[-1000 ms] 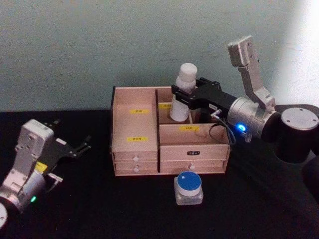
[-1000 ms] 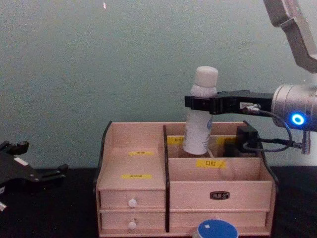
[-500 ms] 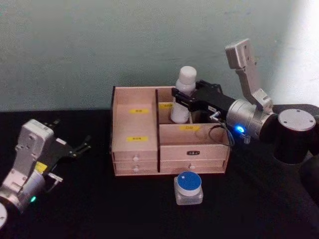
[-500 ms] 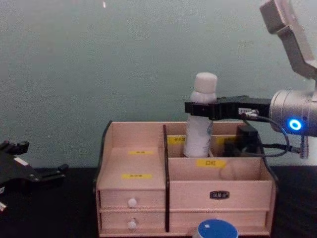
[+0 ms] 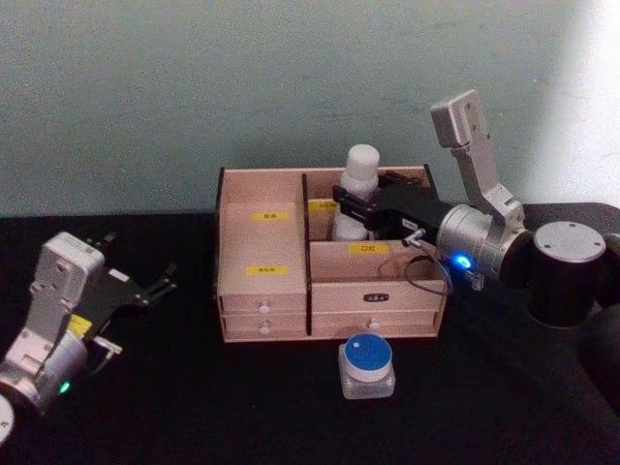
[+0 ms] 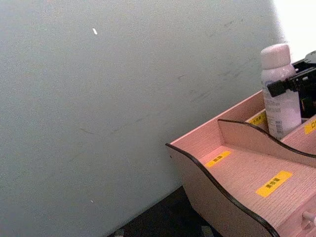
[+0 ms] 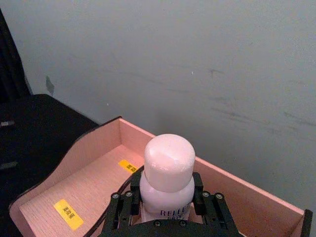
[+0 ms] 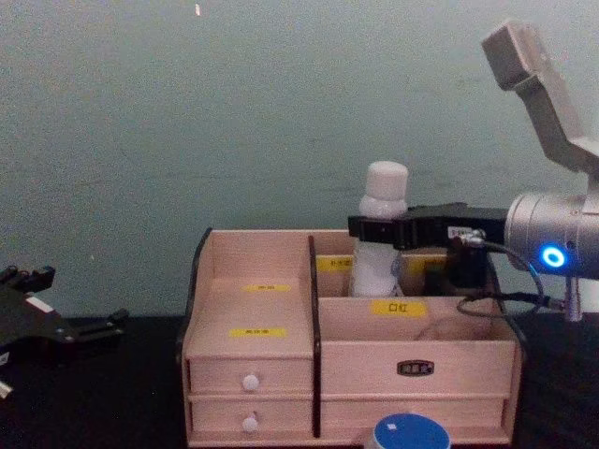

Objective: Pick up the facial cleanser and watermelon frost from the table and place them into the tiered storage box.

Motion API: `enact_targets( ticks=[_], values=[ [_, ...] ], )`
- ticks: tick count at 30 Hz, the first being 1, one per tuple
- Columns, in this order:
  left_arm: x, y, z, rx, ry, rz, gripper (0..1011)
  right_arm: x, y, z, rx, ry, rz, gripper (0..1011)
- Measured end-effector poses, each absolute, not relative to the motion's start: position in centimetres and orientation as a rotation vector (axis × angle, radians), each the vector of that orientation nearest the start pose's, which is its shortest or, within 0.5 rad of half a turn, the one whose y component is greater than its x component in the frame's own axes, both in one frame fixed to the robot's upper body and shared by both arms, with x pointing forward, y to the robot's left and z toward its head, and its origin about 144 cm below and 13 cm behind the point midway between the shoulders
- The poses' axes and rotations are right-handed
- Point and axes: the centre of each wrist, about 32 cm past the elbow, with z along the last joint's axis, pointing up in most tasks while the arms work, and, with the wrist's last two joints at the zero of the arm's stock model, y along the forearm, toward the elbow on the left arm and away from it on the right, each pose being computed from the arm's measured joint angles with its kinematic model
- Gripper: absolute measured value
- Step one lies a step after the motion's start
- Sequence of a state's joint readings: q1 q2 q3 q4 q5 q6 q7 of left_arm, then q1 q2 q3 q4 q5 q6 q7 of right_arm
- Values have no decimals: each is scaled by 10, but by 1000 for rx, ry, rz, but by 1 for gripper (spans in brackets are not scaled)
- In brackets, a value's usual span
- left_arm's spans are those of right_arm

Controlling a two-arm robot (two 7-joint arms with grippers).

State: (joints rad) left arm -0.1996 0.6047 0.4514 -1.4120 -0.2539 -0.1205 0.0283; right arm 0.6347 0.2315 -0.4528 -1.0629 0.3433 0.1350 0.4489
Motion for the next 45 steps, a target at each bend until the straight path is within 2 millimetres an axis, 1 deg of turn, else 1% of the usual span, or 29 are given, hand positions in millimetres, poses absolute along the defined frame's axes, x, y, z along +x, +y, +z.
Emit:
enact_targets(
  ticks=[12, 27, 29, 31, 32, 33, 34, 37, 38, 40, 41, 43, 45],
  values=[
    [489, 310, 1140, 304, -285, 1248, 1001, 616, -209, 1206, -173, 49, -867, 591],
    [489, 310, 1140, 304, -285, 1248, 1001, 616, -209, 1206, -183, 49, -868, 591],
    [489, 310, 1140, 304, -285, 1248, 1001, 616, -210, 1206, -183, 49, -869, 611],
    [489, 310, 1140, 304, -285, 1248, 1001, 616, -210, 1206, -183, 49, -870, 654],
    [489, 310, 1140, 304, -285, 1248, 1001, 616, -210, 1206, -183, 49, -870, 699],
    [489, 310, 1140, 304, -285, 1248, 1001, 616, -210, 1206, -183, 49, -870, 721],
    [489, 310, 1140, 304, -285, 1248, 1001, 616, -210, 1206, -183, 50, -870, 781],
    [489, 310, 1140, 304, -285, 1248, 1001, 616, -210, 1205, -182, 50, -870, 836],
    [489, 310, 1140, 305, -285, 1248, 1001, 616, -210, 1205, -182, 50, -870, 889],
    [489, 310, 1140, 305, -285, 1248, 1001, 616, -210, 1205, -182, 50, -870, 919],
    [489, 310, 1140, 304, -285, 1248, 1002, 616, -210, 1205, -182, 50, -870, 964],
    [489, 310, 1140, 304, -285, 1248, 1001, 616, -210, 1205, -182, 50, -870, 997],
    [489, 310, 1140, 304, -285, 1248, 1001, 616, -210, 1205, -181, 50, -870, 1000]
  ],
)
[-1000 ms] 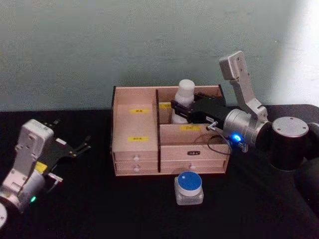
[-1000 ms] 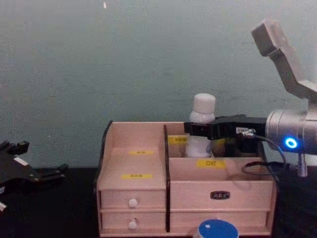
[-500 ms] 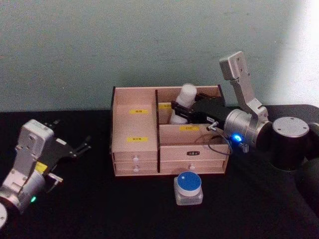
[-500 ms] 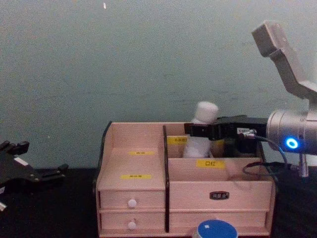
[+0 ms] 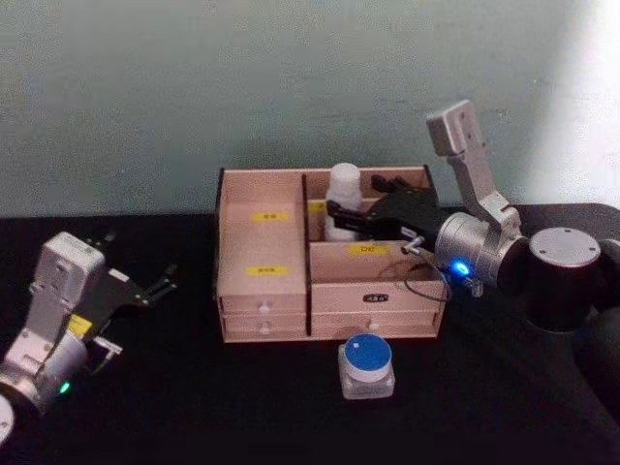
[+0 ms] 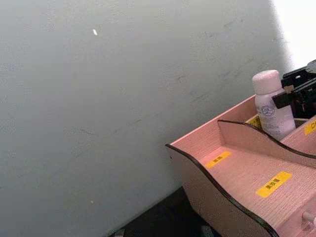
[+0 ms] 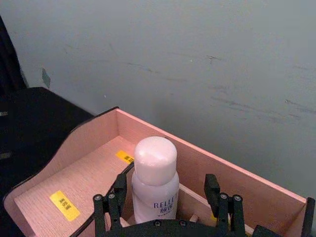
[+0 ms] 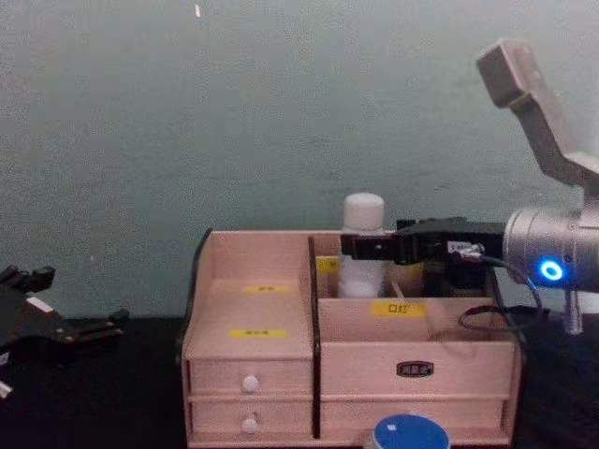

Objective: Pick up the facial cleanser and watermelon frost from the table and place them into the tiered storage box.

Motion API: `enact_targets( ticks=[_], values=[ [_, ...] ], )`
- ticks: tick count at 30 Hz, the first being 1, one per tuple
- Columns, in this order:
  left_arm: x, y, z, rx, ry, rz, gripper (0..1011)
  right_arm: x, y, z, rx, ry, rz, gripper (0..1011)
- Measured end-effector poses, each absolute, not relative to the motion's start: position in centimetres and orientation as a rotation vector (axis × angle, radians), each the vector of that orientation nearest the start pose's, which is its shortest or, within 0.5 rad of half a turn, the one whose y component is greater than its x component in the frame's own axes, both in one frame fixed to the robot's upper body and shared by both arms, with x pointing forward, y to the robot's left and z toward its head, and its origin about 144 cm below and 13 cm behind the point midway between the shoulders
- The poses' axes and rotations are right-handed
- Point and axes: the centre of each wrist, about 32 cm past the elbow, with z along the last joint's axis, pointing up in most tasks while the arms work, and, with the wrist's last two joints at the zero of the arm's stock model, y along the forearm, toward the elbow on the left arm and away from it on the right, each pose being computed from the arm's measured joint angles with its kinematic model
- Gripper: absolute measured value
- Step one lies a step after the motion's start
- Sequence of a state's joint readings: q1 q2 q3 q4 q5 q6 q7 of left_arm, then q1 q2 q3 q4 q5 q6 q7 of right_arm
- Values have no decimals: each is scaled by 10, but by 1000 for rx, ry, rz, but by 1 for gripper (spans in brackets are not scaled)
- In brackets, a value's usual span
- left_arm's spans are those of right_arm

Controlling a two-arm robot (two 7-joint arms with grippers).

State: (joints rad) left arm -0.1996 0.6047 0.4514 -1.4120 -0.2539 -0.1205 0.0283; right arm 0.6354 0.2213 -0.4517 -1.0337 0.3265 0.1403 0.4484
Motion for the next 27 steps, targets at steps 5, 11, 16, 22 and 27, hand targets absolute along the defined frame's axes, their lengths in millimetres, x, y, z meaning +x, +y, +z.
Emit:
enact_targets(
  ticks=[5, 11, 16, 22, 27],
  values=[
    [489, 310, 1140, 304, -285, 1248, 1001, 616, -210, 1206, -181, 51, -870, 1000],
    [489, 310, 1140, 305, -285, 1248, 1001, 613, -212, 1208, -165, 44, -866, 1000],
    [489, 310, 1140, 304, -285, 1248, 1001, 603, -220, 1217, -133, 24, -854, 1000],
    [489, 310, 1140, 304, -285, 1248, 1001, 582, -235, 1224, -119, 7, -818, 1000],
    [489, 310, 1140, 304, -285, 1248, 1001, 562, -249, 1225, -130, 10, -774, 1000]
  ],
)
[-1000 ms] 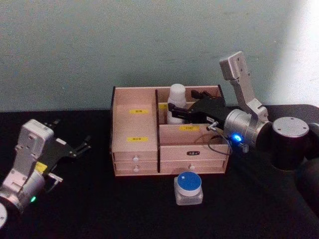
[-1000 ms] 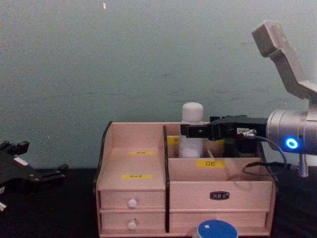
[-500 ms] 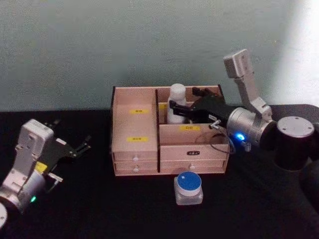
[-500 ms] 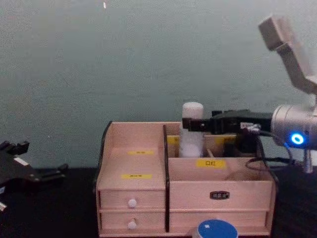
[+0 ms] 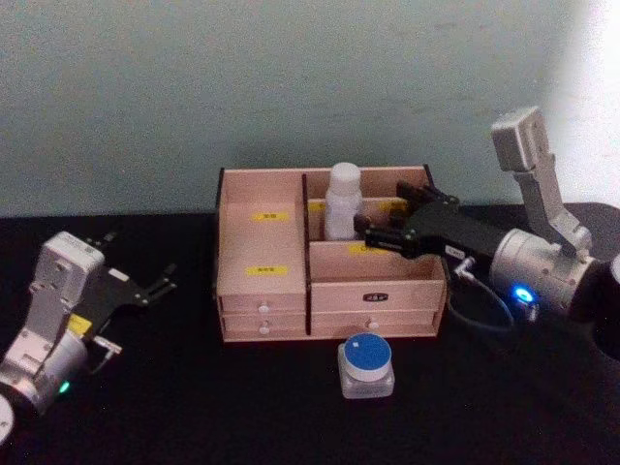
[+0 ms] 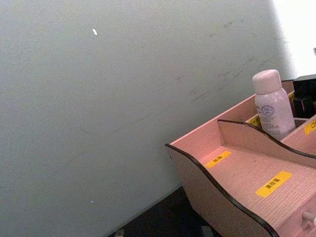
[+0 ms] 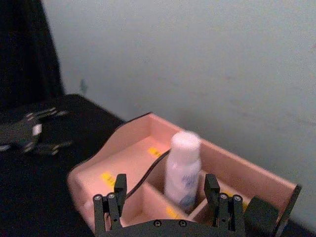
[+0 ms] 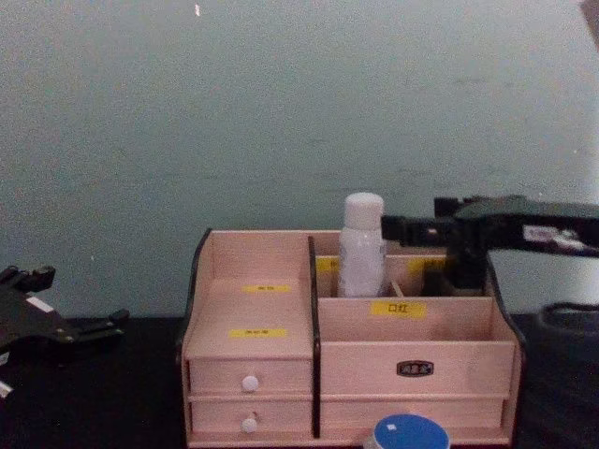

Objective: Pick up the facial cleanser and watermelon frost from the table and place them into the tiered storage box.

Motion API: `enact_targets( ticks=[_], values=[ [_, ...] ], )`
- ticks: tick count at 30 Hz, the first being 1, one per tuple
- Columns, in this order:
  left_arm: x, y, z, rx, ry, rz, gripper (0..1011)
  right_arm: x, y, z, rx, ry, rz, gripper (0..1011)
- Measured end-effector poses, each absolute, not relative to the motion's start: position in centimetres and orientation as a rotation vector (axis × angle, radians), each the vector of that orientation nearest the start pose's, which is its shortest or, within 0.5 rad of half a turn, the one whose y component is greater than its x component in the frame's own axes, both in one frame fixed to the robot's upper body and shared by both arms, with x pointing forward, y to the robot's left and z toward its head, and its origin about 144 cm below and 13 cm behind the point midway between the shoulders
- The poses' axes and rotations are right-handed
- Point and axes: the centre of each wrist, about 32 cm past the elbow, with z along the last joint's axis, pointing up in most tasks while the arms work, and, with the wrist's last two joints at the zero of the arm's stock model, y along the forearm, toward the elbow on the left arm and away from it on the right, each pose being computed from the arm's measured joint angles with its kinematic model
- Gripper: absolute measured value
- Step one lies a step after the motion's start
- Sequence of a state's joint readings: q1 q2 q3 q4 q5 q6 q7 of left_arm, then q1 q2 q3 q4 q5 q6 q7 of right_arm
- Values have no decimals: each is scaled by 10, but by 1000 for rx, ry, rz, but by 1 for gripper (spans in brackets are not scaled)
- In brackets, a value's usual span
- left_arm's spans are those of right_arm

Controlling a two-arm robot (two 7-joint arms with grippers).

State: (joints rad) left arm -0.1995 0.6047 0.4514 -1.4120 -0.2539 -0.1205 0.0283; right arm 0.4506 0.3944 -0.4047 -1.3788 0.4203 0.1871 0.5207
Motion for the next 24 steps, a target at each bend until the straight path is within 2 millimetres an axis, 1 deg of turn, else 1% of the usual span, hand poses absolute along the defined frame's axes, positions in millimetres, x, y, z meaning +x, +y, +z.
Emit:
enact_targets(
  ticks=[5, 11, 12, 20, 24],
  values=[
    [489, 310, 1140, 304, -285, 1248, 1001, 541, -263, 1222, -165, 22, -708, 1000],
    [489, 310, 1140, 304, -285, 1248, 1002, 526, -272, 1217, -213, 28, -645, 1000],
    [489, 310, 1140, 304, -285, 1248, 1001, 519, -275, 1213, -247, 34, -610, 1000],
    [489, 310, 1140, 305, -285, 1248, 1001, 508, -279, 1201, -320, 64, -564, 1000],
    [489, 310, 1140, 304, -285, 1248, 1001, 505, -280, 1197, -344, 74, -549, 1000]
  ],
)
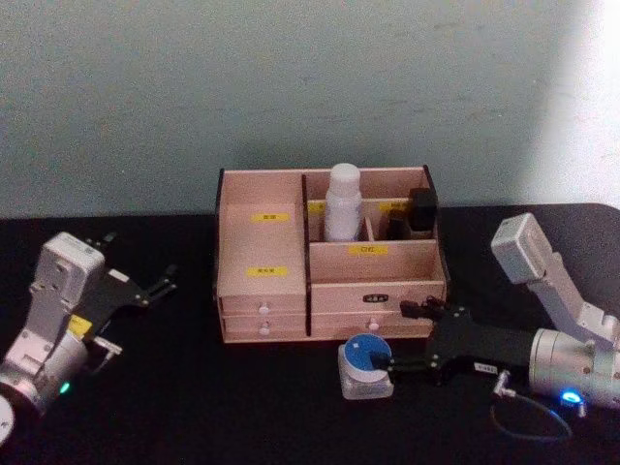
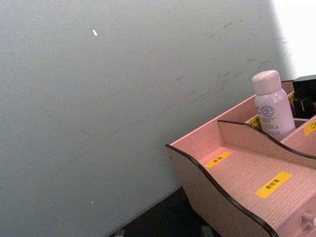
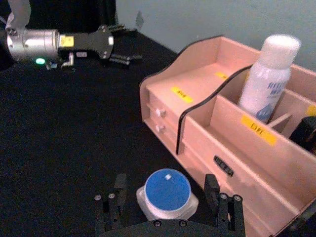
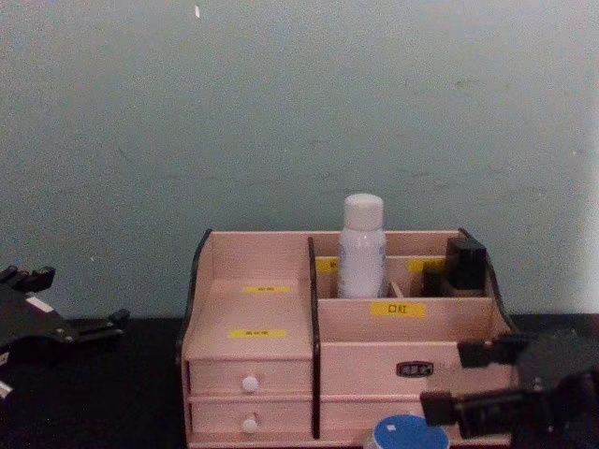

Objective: Pick up the facial cleanser and watermelon frost from the table and place them into the tiered storage box.

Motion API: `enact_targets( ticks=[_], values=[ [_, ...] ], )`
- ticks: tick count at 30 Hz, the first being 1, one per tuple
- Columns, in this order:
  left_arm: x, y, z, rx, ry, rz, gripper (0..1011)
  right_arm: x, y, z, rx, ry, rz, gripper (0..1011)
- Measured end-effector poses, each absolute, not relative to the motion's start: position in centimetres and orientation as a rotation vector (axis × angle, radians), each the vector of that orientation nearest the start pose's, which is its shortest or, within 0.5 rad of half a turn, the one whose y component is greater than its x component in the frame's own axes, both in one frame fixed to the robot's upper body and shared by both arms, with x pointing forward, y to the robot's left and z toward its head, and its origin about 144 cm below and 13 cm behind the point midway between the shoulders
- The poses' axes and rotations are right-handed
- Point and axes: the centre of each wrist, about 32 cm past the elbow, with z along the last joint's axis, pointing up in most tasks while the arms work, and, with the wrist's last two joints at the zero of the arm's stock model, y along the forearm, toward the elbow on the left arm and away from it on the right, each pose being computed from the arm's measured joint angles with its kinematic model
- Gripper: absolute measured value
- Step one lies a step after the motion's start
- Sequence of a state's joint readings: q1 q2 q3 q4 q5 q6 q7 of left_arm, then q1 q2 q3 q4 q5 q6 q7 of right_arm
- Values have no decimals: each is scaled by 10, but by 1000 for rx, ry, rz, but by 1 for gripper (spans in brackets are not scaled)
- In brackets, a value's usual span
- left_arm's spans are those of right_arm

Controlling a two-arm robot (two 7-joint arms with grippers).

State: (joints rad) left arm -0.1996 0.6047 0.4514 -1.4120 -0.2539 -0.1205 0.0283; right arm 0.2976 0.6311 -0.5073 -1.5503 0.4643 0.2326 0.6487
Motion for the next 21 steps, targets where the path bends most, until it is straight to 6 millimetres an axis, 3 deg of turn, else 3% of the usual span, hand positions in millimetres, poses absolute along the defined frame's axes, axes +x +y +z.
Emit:
enact_targets(
  ticks=[21],
  values=[
    [489, 310, 1140, 304, -285, 1248, 1001, 507, -271, 1178, -419, 113, -543, 1000]
  ],
)
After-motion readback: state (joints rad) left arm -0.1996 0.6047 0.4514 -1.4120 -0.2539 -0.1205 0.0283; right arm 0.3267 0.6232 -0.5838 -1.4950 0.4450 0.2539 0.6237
